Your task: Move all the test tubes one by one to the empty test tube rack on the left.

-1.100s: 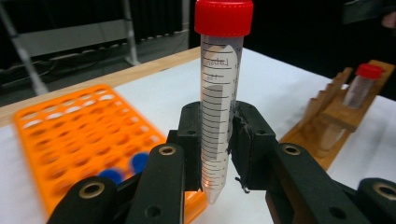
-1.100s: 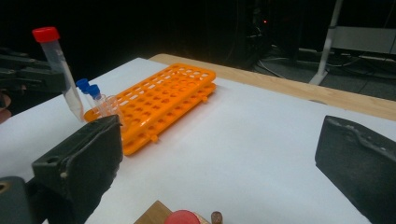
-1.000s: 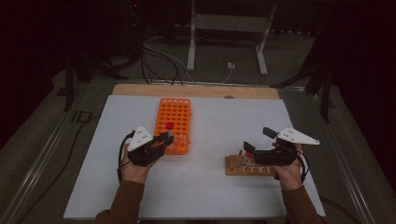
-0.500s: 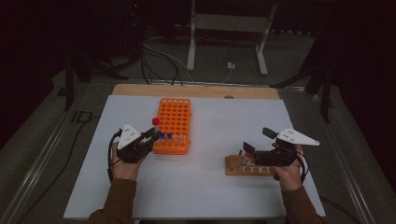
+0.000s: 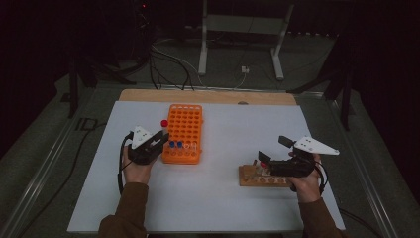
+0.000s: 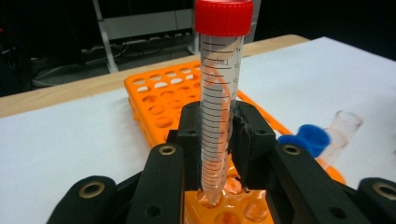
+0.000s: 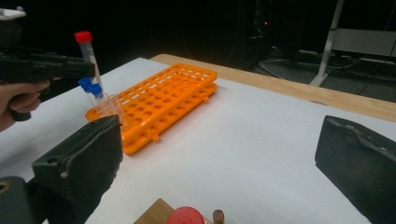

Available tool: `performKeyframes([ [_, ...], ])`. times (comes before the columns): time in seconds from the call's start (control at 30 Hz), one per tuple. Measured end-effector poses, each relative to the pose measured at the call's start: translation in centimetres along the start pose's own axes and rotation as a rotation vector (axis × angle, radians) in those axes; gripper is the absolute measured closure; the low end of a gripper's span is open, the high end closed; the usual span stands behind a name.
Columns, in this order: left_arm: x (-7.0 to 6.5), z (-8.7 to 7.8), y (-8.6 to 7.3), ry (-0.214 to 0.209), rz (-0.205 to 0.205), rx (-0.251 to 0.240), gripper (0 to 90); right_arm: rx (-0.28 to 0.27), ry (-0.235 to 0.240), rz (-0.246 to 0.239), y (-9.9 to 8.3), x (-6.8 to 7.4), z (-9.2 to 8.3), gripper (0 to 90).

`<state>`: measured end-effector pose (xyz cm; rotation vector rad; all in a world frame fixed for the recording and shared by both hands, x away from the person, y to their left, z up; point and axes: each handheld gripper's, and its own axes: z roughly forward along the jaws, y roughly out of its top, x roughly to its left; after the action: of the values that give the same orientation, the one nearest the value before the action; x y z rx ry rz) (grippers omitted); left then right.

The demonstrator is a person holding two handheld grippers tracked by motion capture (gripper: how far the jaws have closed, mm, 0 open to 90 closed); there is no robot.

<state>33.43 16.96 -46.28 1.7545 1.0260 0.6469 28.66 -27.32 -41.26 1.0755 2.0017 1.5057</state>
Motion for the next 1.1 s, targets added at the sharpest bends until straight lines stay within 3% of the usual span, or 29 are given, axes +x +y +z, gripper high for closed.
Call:
performKeyframes([
  [0.47,0.3,1.3,-2.0,-0.014,0.008,0.119,74.8,0.011,0.008,-0.010,-0.2,0.1,0.0,1.1],
  [0.6,0.2,1.5,-2.3,-0.011,0.032,0.160,74.9,0.014,0.008,-0.020,-0.1,0.2,0.0,1.1],
  [0.83,0.3,1.5,-2.6,-0.017,0.019,0.178,73.9,0.019,0.015,-0.026,-0.1,0.2,0.0,1.1],
  [1.1,0.6,0.7,-2.4,-0.007,-0.028,0.150,61.7,0.032,0.021,-0.031,-0.3,0.0,-0.3,1.6],
])
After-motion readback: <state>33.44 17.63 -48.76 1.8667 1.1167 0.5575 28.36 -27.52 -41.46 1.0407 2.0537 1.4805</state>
